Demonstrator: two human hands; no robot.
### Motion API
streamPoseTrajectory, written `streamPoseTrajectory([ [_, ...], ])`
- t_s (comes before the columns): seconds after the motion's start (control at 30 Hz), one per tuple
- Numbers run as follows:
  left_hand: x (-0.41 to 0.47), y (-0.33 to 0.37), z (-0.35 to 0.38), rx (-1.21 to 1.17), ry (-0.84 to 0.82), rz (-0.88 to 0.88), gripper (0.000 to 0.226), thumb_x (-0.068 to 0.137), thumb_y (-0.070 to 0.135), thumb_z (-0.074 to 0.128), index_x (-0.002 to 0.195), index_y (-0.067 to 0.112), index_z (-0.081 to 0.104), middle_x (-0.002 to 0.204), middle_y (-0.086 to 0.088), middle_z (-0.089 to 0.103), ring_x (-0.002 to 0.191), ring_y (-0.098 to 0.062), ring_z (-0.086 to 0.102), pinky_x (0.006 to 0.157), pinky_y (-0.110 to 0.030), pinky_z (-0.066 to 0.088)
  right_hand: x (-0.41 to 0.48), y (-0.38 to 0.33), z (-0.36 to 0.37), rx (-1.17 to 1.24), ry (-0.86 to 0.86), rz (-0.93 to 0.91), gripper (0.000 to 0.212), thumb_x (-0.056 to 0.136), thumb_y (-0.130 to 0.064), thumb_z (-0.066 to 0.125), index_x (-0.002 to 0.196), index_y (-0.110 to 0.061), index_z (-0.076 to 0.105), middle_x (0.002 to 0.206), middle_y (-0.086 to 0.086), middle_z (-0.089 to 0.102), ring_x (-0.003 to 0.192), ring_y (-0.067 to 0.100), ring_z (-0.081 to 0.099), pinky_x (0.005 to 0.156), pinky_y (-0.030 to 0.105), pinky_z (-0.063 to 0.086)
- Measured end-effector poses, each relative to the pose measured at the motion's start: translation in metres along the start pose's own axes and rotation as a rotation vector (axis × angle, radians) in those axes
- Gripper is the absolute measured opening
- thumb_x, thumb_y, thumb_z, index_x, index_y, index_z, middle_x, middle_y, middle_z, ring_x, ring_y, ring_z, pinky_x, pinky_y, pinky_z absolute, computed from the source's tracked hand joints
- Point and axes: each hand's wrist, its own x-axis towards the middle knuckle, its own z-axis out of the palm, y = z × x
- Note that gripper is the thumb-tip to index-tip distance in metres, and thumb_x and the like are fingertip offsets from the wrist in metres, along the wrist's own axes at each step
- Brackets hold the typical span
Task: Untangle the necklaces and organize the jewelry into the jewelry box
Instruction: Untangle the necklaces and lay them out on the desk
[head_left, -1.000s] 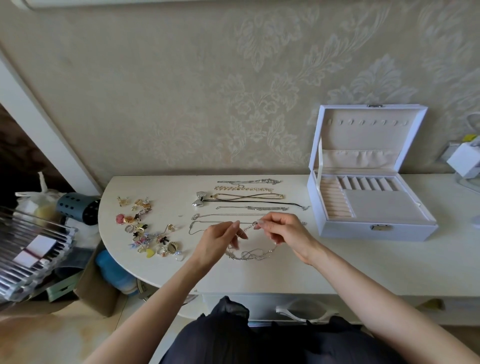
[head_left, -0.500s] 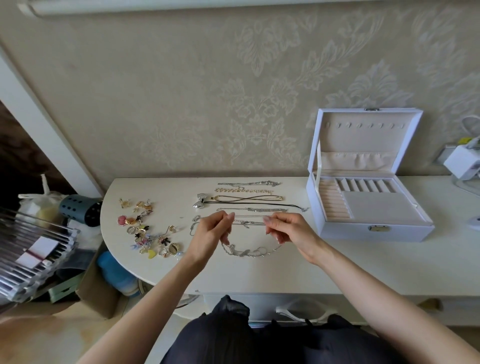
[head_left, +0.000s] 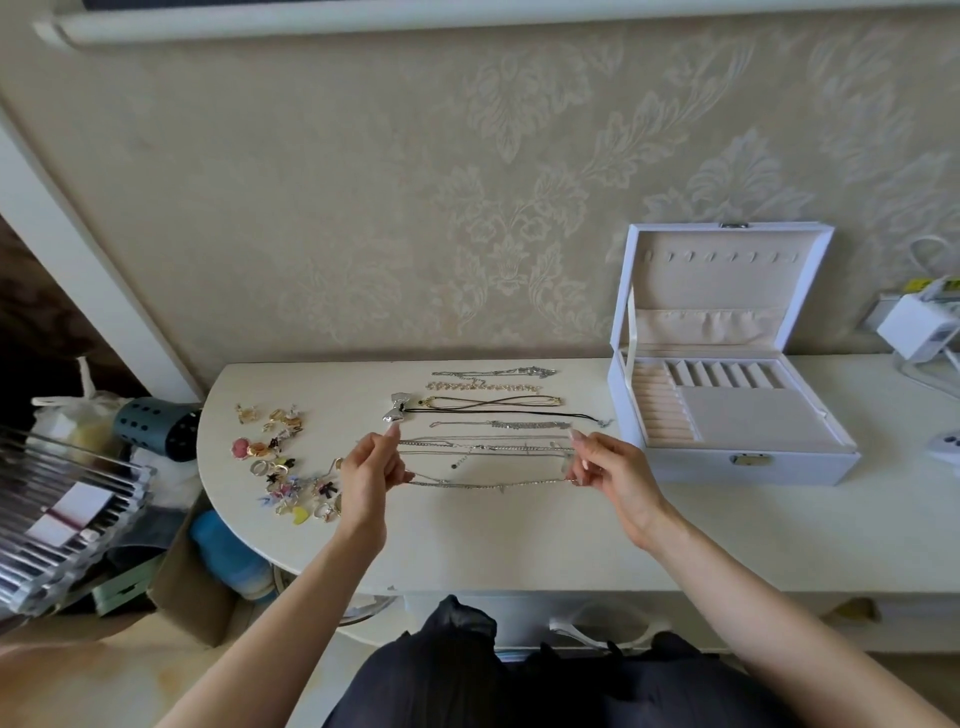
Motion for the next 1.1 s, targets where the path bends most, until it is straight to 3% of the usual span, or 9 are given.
streamPoseTrajectory([
  [0.17,0.004,-0.008,-0.007,-0.01,0.003,-0.012,0.027,0.09,0.009,0.048,0.066,0.014,0.037,0.06,0.001,0.035,0.056,-0.015,0.039,0.066,-0.031,0.043,0.002,0.009,-0.004,-0.082,0.063,0.002,0.021,0.086,-0.016,0.065,0.066,-0.01,0.058,0.062,0.003,0.057,0.068,0.019,0.051,0.065,0.025,0.04],
  [0.27,0.003,-0.011,-0.009,0.09,0.014,0.01,0.02,0.096,0.006,0.045,0.077,0.008,0.051,0.068,-0.006,0.047,0.063,-0.017,0.049,0.072,-0.033,0.049,0.003,0.012,-0.005,-0.136,0.117,0.003,0.011,0.084,-0.008,0.067,0.074,-0.005,0.064,0.067,0.008,0.062,0.06,0.013,0.054,0.056,0.02,0.042],
  [0.43,0.0,-0.014,-0.013,0.254,0.12,0.127,0.006,0.091,0.009,0.06,0.085,0.008,0.063,0.077,-0.01,0.064,0.071,-0.018,0.065,0.053,-0.021,0.055,0.0,0.017,-0.005,-0.103,0.218,0.011,0.009,0.083,0.004,0.064,0.075,0.0,0.065,0.069,0.016,0.066,0.051,0.017,0.056,0.05,0.023,0.052],
  [0.57,0.002,-0.019,-0.019,0.453,0.139,0.199,0.004,0.088,0.008,0.064,0.089,0.012,0.063,0.073,-0.008,0.067,0.067,-0.019,0.067,0.056,-0.028,0.054,-0.001,0.019,-0.008,-0.103,0.276,-0.008,0.011,0.083,0.006,0.064,0.074,0.0,0.065,0.067,0.012,0.067,0.053,0.019,0.061,0.054,0.025,0.056],
  [0.67,0.004,-0.02,-0.025,0.571,0.082,0.23,0.014,0.086,0.003,0.063,0.08,0.016,0.06,0.071,-0.003,0.066,0.055,-0.013,0.063,0.055,-0.03,0.052,-0.002,0.021,-0.012,-0.137,0.297,-0.007,0.014,0.083,0.008,0.063,0.073,-0.002,0.065,0.065,0.013,0.066,0.052,0.018,0.062,0.054,0.024,0.056],
  [0.73,0.008,-0.019,-0.03,0.582,0.003,0.214,0.022,0.086,-0.004,0.061,0.075,0.015,0.061,0.071,-0.006,0.066,0.052,-0.009,0.062,0.053,-0.022,0.053,-0.001,0.023,-0.014,-0.161,0.3,0.001,0.014,0.082,0.011,0.063,0.075,-0.001,0.066,0.065,0.014,0.066,0.051,0.016,0.062,0.053,0.023,0.056],
  [0.93,0.022,-0.016,-0.039,0.882,-0.181,0.216,0.026,0.081,-0.013,0.058,0.074,0.011,0.067,0.073,-0.004,0.069,0.066,-0.012,0.066,0.056,-0.006,0.044,-0.001,0.028,-0.02,-0.314,0.278,0.001,0.016,0.08,0.011,0.065,0.074,-0.004,0.066,0.067,0.015,0.065,0.049,0.014,0.06,0.048,0.02,0.052],
  [1.03,0.026,-0.016,-0.037,1.081,-0.231,0.291,0.014,0.082,-0.001,0.065,0.08,0.011,0.072,0.075,0.003,0.067,0.071,-0.013,0.063,0.059,-0.015,0.041,0.0,0.032,-0.02,-0.433,0.299,0.019,0.019,0.08,0.011,0.063,0.07,-0.005,0.065,0.062,0.011,0.064,0.047,0.013,0.057,0.048,0.019,0.05],
  [1.1,0.028,-0.018,-0.034,1.179,-0.246,0.33,0.008,0.084,0.008,0.067,0.086,0.013,0.072,0.083,0.003,0.068,0.079,-0.016,0.062,0.063,-0.023,0.044,0.002,0.035,-0.02,-0.538,0.326,0.001,0.025,0.078,0.009,0.063,0.065,-0.011,0.065,0.059,0.005,0.064,0.051,0.016,0.058,0.055,0.026,0.052],
])
